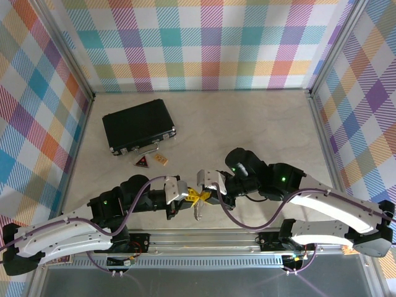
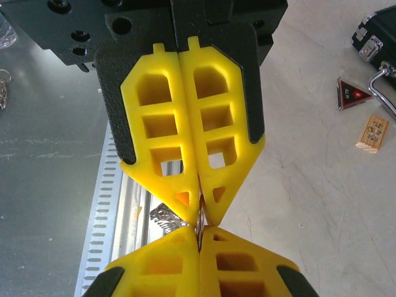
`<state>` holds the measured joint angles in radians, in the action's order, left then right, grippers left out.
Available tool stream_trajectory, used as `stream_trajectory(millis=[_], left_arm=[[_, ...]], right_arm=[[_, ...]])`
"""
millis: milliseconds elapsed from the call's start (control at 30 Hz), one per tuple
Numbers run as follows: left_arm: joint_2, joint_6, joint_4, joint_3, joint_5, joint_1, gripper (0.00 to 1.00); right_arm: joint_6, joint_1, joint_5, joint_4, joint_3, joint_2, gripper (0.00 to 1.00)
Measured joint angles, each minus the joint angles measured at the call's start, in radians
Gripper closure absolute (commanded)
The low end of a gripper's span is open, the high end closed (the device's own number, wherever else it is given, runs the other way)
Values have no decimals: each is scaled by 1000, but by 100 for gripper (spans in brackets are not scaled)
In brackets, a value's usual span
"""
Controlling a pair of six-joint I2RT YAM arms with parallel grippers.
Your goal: Put the keys on the keyring
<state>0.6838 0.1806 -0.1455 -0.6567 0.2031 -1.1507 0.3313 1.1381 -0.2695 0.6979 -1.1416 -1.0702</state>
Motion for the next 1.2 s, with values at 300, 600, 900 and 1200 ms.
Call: stream_trajectory(millis=[300,600,900,1200], left_arm=[[-29,-12,61,0,39,0,100],[-40,-71,191,17,103,0,100],[-56,-92,240,23,134,1,100],[-66,-95,254,24,148,1,100]], right_arm=[[-20,3,-52,-55,15,52,76],[-42,9,-65,-116,29,115,77],[-61,11,-35,-137,41,134,67],[-62,11,0,-138,56,147,80]])
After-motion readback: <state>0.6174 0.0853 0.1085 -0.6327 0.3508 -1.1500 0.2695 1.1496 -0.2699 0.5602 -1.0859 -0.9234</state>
